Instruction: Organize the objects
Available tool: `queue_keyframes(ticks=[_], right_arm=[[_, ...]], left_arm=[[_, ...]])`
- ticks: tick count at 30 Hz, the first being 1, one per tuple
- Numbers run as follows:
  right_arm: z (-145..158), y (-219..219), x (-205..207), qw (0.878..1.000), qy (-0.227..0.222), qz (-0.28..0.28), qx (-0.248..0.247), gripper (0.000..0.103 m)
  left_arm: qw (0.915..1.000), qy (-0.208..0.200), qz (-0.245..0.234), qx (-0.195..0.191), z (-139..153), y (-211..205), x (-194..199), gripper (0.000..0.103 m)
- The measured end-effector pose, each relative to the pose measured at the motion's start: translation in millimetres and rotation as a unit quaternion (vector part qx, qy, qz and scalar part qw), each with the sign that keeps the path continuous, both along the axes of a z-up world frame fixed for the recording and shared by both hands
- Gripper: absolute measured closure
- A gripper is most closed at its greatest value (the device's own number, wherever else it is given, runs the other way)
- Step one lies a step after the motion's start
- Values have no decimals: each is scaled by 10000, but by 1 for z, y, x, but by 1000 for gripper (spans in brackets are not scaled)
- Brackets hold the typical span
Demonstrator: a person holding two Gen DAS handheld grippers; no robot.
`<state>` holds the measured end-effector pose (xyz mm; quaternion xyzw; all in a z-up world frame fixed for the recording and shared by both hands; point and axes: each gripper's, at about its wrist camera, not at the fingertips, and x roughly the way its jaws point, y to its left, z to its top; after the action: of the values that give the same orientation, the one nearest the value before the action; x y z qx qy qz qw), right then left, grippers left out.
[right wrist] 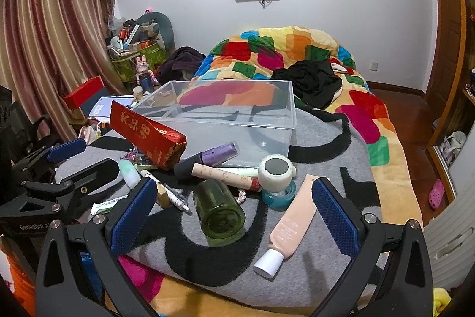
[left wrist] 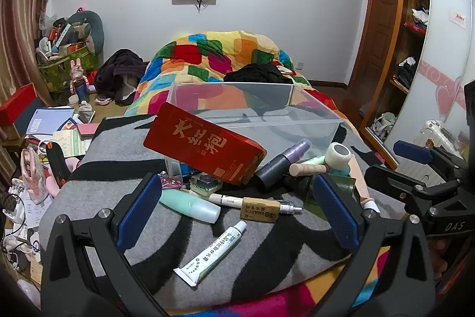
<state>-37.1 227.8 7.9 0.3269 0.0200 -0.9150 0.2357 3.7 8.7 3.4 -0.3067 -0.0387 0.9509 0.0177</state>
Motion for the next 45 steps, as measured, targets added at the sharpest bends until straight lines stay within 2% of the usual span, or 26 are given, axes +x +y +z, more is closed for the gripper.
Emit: queue_keyframes(ticks=[42,43,45], right_arm=[[-4,2,-4,9999,-110,-19,-78,0],[-5,3,-4,9999,-100,-31,-57,0],[-8,6,-6,9999,-68,-117,-12,0]], left_arm=[[10000,10,-26,11,-5,-4,6,0],[10000,15,-25,14,-5,-4,7,1],[10000,-10,-16,7,-8,-6,7,9]])
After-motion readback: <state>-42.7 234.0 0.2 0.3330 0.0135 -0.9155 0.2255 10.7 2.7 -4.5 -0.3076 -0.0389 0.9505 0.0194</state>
